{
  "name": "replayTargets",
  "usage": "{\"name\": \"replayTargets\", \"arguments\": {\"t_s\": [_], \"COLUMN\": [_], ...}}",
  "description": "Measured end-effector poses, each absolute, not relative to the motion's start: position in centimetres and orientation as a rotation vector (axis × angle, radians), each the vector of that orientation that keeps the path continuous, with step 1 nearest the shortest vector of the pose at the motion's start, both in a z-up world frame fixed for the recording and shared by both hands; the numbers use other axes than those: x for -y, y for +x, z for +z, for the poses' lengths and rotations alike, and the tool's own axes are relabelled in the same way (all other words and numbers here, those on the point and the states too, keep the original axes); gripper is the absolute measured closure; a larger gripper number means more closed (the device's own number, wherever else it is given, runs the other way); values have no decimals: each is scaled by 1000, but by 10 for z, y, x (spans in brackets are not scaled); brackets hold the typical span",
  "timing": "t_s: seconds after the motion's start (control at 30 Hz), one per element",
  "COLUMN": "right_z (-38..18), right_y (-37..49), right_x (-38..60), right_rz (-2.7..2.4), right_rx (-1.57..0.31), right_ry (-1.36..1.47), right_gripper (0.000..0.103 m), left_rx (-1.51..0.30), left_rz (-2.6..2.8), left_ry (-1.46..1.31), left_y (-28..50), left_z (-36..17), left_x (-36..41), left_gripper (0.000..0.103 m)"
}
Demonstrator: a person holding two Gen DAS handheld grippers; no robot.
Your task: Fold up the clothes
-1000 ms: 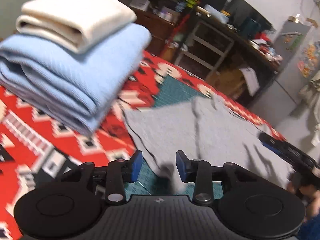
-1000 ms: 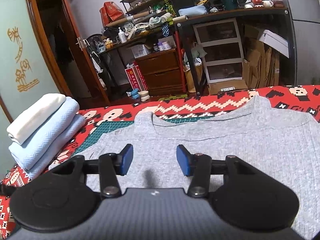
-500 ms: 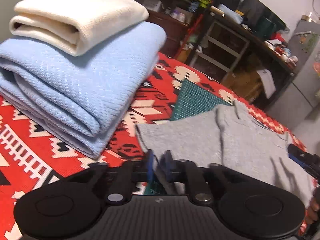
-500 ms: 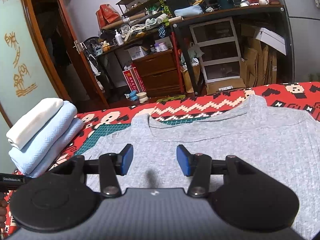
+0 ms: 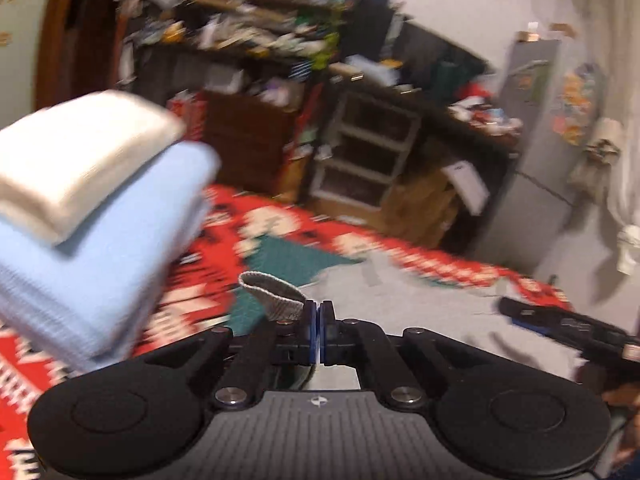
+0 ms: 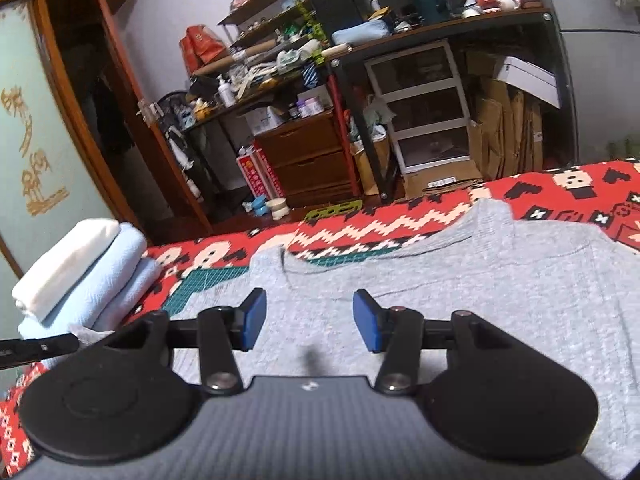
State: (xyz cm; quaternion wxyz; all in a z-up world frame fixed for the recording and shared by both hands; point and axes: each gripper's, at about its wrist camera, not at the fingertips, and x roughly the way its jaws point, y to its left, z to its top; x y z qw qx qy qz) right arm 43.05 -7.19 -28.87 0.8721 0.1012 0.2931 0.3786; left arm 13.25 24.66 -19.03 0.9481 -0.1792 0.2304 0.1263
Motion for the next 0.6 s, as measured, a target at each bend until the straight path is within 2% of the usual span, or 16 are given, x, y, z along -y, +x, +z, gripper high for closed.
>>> {"name": "replayTargets", "arguments": {"t_s": [0.33, 0.6], "right_z": [-287, -293], "right_y": [453, 468], "right_x": [117, 132], "right_rz": [692, 634], "right_rx": [-600, -606], "right_ry": [354, 412], "right_gripper": [50, 49], "left_rx": [-459, -546], "left_rz": [14, -116], "left_ry": [-390, -463], "left_y": [204, 246], "left_z": [-189, -214], "left_x": [-169, -133], "left_gripper": [102, 102]}}
